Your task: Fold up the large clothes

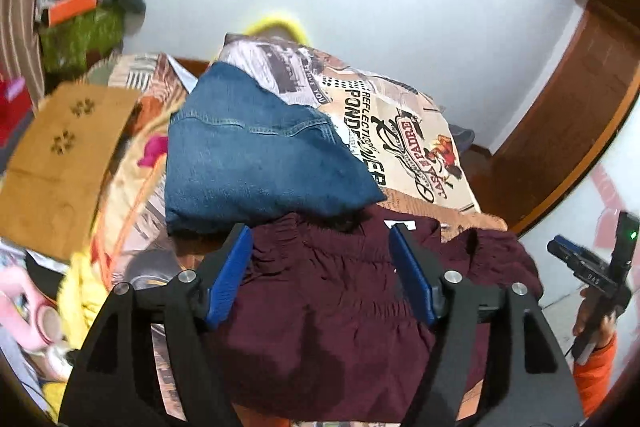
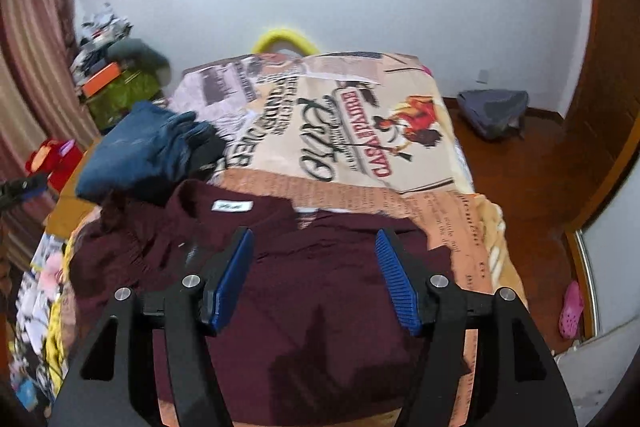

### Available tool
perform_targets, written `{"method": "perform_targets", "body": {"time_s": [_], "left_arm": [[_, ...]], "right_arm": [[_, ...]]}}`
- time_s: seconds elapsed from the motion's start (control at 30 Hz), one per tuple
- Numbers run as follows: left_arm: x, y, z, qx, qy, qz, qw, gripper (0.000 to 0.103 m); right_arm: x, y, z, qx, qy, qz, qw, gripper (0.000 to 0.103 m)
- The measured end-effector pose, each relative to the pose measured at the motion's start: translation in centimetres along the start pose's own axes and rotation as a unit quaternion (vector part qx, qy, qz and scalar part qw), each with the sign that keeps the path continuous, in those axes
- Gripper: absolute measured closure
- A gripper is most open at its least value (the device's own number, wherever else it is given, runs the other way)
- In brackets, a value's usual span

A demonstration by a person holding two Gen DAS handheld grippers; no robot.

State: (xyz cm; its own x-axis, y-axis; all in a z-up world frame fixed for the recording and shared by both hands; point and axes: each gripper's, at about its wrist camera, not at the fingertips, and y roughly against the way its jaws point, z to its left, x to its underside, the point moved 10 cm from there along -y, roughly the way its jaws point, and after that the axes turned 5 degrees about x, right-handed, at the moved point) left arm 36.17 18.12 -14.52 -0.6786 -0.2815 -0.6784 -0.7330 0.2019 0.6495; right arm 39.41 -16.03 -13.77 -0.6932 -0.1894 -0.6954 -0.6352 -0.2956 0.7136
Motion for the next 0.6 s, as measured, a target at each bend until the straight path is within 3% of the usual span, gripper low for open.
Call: {"method": "perform_targets", "body": {"time_s": [0.3, 0.4, 0.53, 0.6], "left_arm": [[6.9, -2.7, -3.6, -0.016, -0.080, 0.067, 0.9944, 0.032], [11.0, -5.2, -4.2, 0.012, -0.059, 0.119, 0.9911, 0.032], [15.3, -7.7, -3.7, 0.005, -0.035, 0.160, 0.9865, 0.032], [16.4, -8.1, -3.3, -0.006, -0.031, 0.159, 0.9869, 0.032]], "right_arm": [[3.6, -1.5, 6.8, -0.030, 0.071, 0.034, 0.996, 0.035], [6.1, -3.2, 8.2, -0.021, 0.103, 0.070, 0.992, 0.035], [9.9, -4.9, 8.7, -0.003, 0.136, 0.110, 0.985, 0.035], [11.5, -5.4, 8.4, 0.003, 0.141, 0.124, 0.982, 0.035]]}}
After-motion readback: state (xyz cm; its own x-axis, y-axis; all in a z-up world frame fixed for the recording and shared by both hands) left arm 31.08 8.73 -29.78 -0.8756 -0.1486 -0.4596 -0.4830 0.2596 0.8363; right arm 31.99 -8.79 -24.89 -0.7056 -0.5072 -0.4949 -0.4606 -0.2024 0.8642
